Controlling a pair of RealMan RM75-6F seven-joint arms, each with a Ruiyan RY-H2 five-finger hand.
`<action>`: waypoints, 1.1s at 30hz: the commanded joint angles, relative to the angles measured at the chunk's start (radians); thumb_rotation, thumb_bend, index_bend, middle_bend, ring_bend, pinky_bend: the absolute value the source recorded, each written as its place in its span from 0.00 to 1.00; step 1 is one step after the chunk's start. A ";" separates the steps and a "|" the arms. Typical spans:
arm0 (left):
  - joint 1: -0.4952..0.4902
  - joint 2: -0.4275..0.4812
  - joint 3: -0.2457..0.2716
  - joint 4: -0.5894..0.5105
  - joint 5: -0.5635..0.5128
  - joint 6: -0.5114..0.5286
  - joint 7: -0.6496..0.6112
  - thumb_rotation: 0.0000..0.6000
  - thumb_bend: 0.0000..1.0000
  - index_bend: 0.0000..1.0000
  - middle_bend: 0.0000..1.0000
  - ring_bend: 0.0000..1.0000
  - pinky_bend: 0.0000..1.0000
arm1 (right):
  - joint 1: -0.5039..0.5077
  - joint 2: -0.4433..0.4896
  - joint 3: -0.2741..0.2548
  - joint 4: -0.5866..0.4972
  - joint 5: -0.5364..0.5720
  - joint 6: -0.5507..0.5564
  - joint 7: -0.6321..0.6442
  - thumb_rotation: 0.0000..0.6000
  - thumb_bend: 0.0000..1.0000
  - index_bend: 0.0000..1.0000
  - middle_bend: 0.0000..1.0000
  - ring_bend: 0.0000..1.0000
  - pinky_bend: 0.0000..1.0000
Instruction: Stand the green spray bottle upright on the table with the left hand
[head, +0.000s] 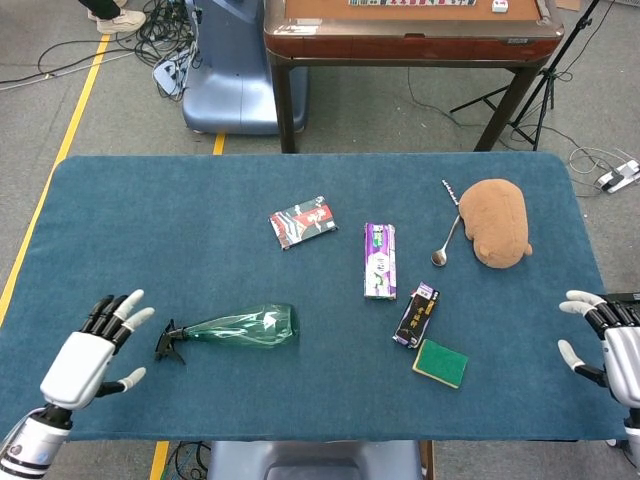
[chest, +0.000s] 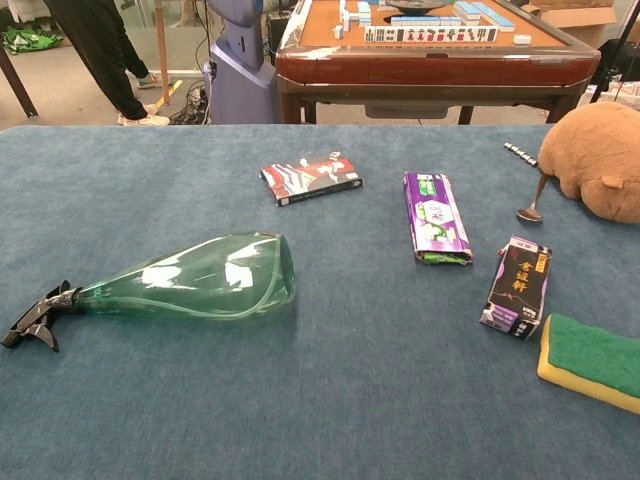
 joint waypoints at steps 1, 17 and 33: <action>-0.084 0.013 0.019 0.033 0.090 -0.078 -0.068 1.00 0.22 0.14 0.00 0.00 0.00 | 0.005 0.000 0.001 -0.004 0.001 -0.007 -0.006 1.00 0.26 0.35 0.28 0.21 0.29; -0.390 -0.089 0.033 0.082 0.284 -0.338 -0.158 1.00 0.22 0.17 0.00 0.00 0.00 | 0.011 0.006 0.005 -0.028 0.018 -0.020 -0.040 1.00 0.26 0.35 0.28 0.21 0.29; -0.534 -0.247 -0.017 0.197 0.174 -0.559 0.085 1.00 0.22 0.13 0.00 0.00 0.00 | 0.010 0.006 0.003 -0.039 0.033 -0.028 -0.058 1.00 0.26 0.35 0.28 0.21 0.29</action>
